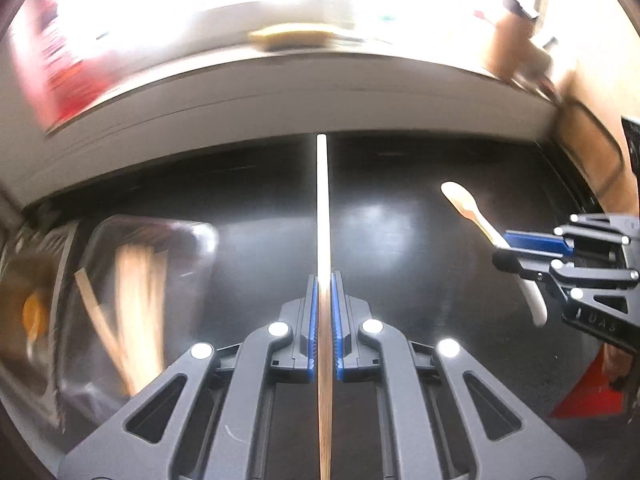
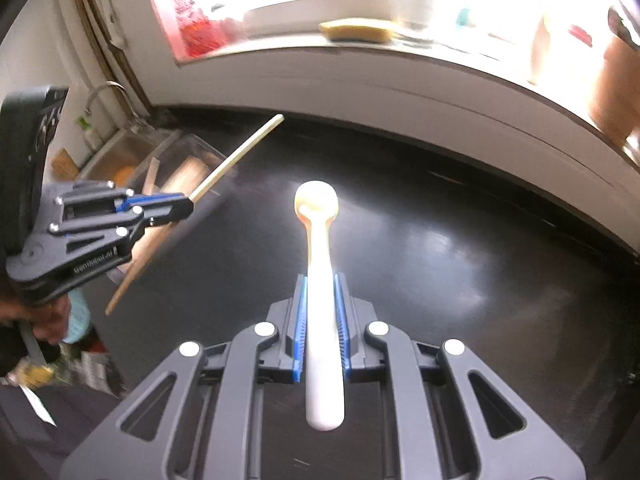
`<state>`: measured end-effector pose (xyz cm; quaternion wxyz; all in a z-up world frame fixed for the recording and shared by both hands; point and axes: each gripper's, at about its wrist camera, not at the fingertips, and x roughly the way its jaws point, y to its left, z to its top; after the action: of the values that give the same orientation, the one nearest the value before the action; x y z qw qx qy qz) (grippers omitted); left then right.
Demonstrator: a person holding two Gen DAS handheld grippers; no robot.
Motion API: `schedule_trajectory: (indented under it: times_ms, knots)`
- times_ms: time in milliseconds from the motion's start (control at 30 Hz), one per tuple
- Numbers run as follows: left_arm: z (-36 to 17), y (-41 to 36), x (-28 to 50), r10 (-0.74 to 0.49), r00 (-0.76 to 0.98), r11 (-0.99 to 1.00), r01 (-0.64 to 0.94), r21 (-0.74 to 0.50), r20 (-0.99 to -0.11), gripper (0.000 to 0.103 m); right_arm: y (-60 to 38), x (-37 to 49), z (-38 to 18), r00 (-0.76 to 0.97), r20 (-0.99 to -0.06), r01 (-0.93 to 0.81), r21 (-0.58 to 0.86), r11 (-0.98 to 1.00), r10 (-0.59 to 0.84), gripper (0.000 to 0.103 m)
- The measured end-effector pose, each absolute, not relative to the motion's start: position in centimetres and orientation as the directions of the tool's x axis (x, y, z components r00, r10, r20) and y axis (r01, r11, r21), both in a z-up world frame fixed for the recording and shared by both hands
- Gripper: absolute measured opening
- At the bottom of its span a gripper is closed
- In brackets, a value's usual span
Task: Organize utensils
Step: 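Carry the spoon and chopstick into the clear tray with both tools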
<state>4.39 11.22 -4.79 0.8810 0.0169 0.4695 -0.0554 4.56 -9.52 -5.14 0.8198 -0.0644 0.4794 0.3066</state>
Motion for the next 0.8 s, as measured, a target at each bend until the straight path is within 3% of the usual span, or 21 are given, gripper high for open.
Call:
schedule_trajectory:
  times_ms: [167,400,800]
  knots:
    - [-3.5,20.7,2.8,0.001,0.524,0.998,-0.058,-0.034,-0.852,0.006,-1.2,4.9,-3.5,0.285,-0.792,-0.569,0.314,0.760,0.540,0.014]
    - [-3.2,30.0,1.2,0.075,0.516,0.984,-0.179,-0.022,-0.853,0.006,9.3,5.4,-3.0,0.188,-0.763,-0.522,0.456,0.721,0.618,0.014]
    - [-6.7,33.7,3.7,0.030,0.422,0.982,-0.183,-0.052,-0.906,0.006,16.4,6.9,-6.4,0.084,-0.777,-0.303,0.576,0.759,0.623,0.014]
